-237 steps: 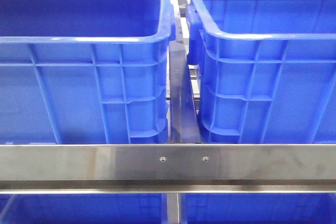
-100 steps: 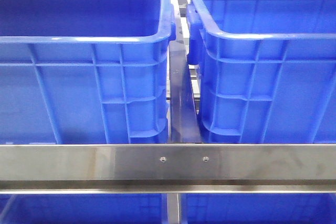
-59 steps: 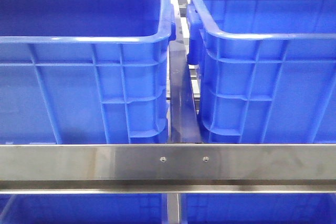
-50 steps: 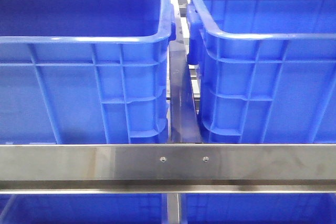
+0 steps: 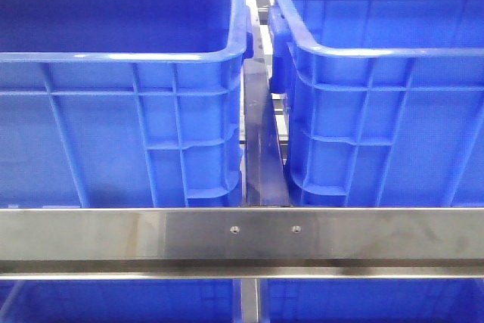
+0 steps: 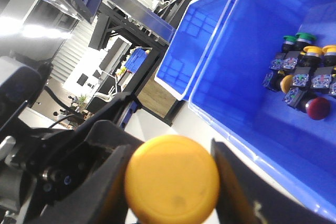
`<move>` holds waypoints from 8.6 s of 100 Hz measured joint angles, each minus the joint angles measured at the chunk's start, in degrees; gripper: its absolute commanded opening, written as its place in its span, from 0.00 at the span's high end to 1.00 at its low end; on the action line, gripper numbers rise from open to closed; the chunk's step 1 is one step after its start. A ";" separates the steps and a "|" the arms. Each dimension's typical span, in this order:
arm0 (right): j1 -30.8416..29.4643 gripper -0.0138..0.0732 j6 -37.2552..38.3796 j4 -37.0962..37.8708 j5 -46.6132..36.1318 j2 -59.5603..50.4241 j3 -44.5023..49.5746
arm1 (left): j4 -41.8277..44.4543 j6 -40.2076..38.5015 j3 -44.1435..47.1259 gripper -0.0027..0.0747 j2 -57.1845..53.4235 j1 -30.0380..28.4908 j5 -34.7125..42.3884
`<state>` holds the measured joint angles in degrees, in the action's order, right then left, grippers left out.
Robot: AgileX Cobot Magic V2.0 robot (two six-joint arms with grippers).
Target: Pick red and yellow buttons and place in box
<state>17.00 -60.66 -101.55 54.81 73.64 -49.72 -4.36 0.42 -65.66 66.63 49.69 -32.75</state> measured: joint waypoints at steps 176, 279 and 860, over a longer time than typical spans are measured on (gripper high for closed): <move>-13.30 0.70 -4.57 0.11 -5.27 0.24 0.00 | -0.04 -2.55 27.12 0.81 -46.71 -39.42 -6.02; -21.05 0.70 -45.84 -2.61 -51.24 7.72 -6.66 | -0.04 -2.59 27.24 0.99 -46.98 -39.42 -8.03; -25.89 0.92 -45.97 -2.46 -38.94 -36.74 21.28 | 7.59 -4.15 65.46 0.99 -66.88 -47.51 30.98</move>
<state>-8.88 -106.63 -104.01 15.87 36.90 -28.44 3.24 -3.73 -0.20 -0.25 2.18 -1.77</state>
